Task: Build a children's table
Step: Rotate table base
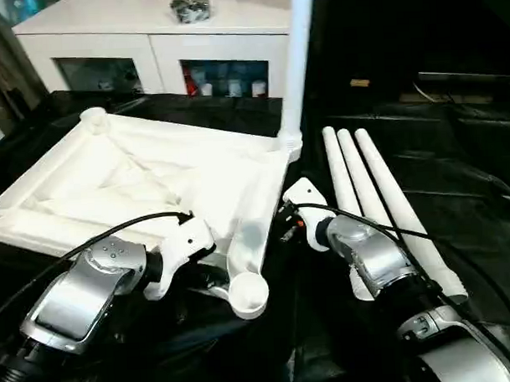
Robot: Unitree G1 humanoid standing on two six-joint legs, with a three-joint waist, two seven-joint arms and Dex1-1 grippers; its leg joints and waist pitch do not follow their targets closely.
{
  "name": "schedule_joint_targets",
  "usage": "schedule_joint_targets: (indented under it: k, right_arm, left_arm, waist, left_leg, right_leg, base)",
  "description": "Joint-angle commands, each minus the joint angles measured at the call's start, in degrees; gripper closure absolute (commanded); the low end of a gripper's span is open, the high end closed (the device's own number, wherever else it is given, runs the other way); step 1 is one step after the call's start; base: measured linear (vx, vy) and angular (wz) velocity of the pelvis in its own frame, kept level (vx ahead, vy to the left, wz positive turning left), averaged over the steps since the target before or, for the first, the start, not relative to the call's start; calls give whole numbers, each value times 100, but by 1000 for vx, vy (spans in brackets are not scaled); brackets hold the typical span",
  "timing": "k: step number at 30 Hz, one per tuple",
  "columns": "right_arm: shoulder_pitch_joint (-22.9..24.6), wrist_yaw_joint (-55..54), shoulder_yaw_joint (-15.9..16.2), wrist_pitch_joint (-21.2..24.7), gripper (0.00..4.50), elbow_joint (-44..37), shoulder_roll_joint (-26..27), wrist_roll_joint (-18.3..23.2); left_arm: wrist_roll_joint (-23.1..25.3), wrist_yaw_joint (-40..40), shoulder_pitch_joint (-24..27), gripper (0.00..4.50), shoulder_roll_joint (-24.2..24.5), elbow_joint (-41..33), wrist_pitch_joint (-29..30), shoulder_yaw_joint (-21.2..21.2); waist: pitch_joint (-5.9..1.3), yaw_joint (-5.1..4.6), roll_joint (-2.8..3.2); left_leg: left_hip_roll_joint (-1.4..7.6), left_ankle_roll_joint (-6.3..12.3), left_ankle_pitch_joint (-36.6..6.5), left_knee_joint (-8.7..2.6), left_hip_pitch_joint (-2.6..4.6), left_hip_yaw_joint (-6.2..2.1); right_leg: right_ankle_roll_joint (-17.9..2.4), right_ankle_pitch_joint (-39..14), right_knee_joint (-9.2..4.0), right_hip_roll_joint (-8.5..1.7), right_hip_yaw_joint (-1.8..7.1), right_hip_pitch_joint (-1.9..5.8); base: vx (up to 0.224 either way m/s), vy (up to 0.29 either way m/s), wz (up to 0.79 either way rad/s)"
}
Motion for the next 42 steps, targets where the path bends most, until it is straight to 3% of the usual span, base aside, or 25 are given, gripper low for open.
schedule_joint_targets:
  k: [1, 4, 5, 9, 11, 14, 17, 22, 27, 30, 32, 42]
  right_arm:
    - [-131, 65, -5, -113, 450, 3, -68, -12]
    - [-170, 78, 0, -153, 450, 71, -112, -34]
    - [-170, 78, 0, -154, 450, 72, -113, -35]
    - [-216, 70, -10, -202, 450, 163, -123, -67]
    - [-244, 59, -13, -216, 450, 201, -96, -67]
    - [-275, 27, -6, -243, 450, 260, -50, -67]
    - [-351, -49, -16, -301, 450, 388, 66, -43]
    - [-473, -109, -46, -412, 450, 643, 214, -6]
    - [-602, -134, -78, -553, 450, 935, 372, 13]
    - [-691, -165, -58, -613, 450, 1069, 458, -8]
    - [-761, -180, -52, -660, 450, 1159, 512, -16]
    - [-898, -170, -51, -830, 450, 1412, 596, -64]
  left_arm:
    - [-43, -126, -147, 408, 256, -17, -43, 124]
    - [86, -171, -227, 403, 453, 154, -195, 101]
    - [92, -171, -229, 376, 457, 161, -201, 100]
    - [621, -217, -303, 352, 812, 768, -779, -207]
    - [744, -156, -372, 387, 791, 1117, -1036, -336]
    - [858, -107, -454, 395, 731, 1478, -1229, -461]
    - [1083, -151, -561, 431, 754, 1892, -1462, -702]
    - [979, -738, -539, 447, 882, 1827, -1440, -845]
    - [467, -1207, -479, 447, 763, 1481, -1214, -828]
    - [278, -1282, -405, 447, 641, 1192, -1046, -826]
    - [255, -1239, -354, 447, 512, 1073, -1016, -832]
    - [202, -935, -383, 447, 126, 1013, -1001, -764]
  waist:
    - [-353, 7, 12]
    - [-358, 19, 19]
    - [-364, 16, 21]
    - [-378, 16, 17]
    - [-381, 23, 30]
    - [-390, 30, 37]
    - [-386, 37, 51]
    - [-372, -5, 49]
    - [-395, -48, 68]
    - [-406, -56, 39]
    - [-396, -56, 24]
    - [-386, -60, 26]
  left_leg:
    - [304, -58, -1095, -419, 147, -169]
    - [302, -48, -961, -410, 134, -172]
    - [298, -40, -914, -403, 132, -167]
    - [288, 17, -831, -393, 123, -169]
    - [298, 2, -816, -393, 130, -169]
    - [297, -25, -820, -391, 135, -165]
    - [304, -91, -951, -402, 143, -168]
    - [311, -144, -1110, -414, 132, -182]
    - [316, -111, -907, -402, 127, -175]
    - [308, 1, -712, -378, 103, -160]
    - [310, 81, -696, -372, 94, -160]
    - [312, 57, -801, -378, 112, -156]
  right_leg:
    - [-1349, -709, -408, -453, 281, 200]
    - [-1330, -637, -386, -457, 280, 206]
    - [-1334, -550, -380, -446, 278, 202]
    - [-1291, -419, -370, -443, 274, 205]
    - [-1329, -345, -365, -452, 275, 201]
    - [-1377, -244, -344, -451, 271, 202]
    - [-1391, -251, -351, -463, 274, 200]
    - [-1434, -543, -371, -494, 285, 208]
    - [-1569, -97, -307, -473, 265, 216]
    - [-1639, 188, -287, -478, 266, 240]
    - [-1643, 96, -305, -491, 268, 243]
    - [-1554, -181, -328, -468, 271, 224]
  base:
    - [0, 0, 0]
    - [0, 0, 0]
    - [0, 0, 0]
    - [0, 0, 0]
    - [0, 0, 0]
    - [0, 0, 0]
    - [0, 0, 0]
    - [0, 0, 0]
    - [0, 0, 0]
    - [0, 0, 0]
    - [0, 0, 0]
    - [0, 0, 0]
